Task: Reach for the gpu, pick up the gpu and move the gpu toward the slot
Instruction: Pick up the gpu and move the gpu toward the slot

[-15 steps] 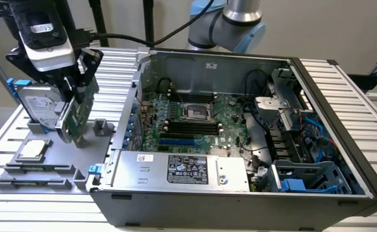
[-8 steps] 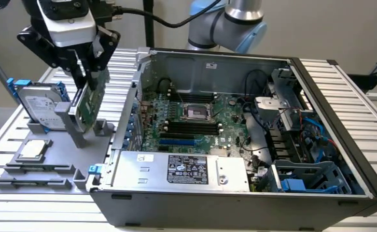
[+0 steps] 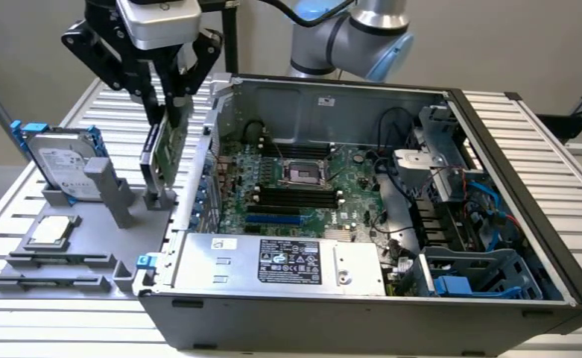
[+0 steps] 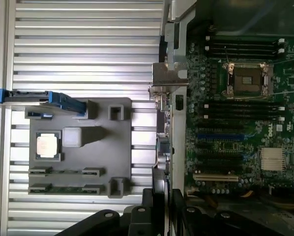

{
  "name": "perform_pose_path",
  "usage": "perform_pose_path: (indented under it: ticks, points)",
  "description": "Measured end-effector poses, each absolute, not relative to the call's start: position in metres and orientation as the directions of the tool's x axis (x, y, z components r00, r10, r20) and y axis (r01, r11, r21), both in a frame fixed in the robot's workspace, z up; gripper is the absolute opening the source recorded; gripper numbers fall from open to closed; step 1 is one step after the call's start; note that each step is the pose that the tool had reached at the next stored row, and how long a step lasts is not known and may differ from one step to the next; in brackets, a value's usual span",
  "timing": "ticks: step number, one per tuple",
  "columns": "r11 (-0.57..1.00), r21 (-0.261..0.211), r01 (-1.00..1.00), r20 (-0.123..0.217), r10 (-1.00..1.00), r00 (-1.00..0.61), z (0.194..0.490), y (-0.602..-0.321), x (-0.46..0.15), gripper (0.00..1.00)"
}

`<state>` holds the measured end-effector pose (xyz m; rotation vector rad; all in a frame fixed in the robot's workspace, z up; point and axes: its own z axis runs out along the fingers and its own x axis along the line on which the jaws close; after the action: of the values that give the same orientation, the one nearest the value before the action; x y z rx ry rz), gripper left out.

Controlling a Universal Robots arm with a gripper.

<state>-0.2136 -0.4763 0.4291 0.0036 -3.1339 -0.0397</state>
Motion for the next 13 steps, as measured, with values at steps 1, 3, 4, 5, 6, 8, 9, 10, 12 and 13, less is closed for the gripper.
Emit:
perform_pose_path:
  ticks: [1, 3, 4, 5, 6, 8, 9, 10, 12, 13]
  points:
    - [1.0, 0.026, -0.002, 0.008, -0.002, -1.0, 0.429, -0.476, -0.209, 0.27]
    - [1.0, 0.026, -0.002, 0.008, -0.002, -1.0, 0.429, -0.476, -0.2, 0.27]
    - [1.0, 0.026, -0.002, 0.008, -0.002, -1.0, 0.429, -0.476, -0.196, 0.27]
    - [1.0, 0.026, -0.002, 0.008, -0.002, -1.0, 0.429, -0.476, -0.191, 0.27]
    - [1.0, 0.026, -0.002, 0.009, -0.002, -1.0, 0.429, -0.476, -0.186, 0.27]
    - [1.0, 0.026, -0.002, 0.012, -0.002, -1.0, 0.429, -0.476, -0.177, 0.27]
    - [1.0, 0.026, -0.002, 0.013, -0.002, -1.0, 0.429, -0.476, -0.172, 0.27]
    - [1.0, 0.026, -0.002, 0.015, -0.002, -1.0, 0.429, -0.476, -0.168, 0.27]
    - [1.0, 0.026, -0.002, 0.02, -0.002, -1.0, 0.428, -0.476, -0.159, 0.27]
    - [1.0, 0.026, -0.002, 0.022, -0.002, -1.0, 0.428, -0.476, -0.154, 0.27]
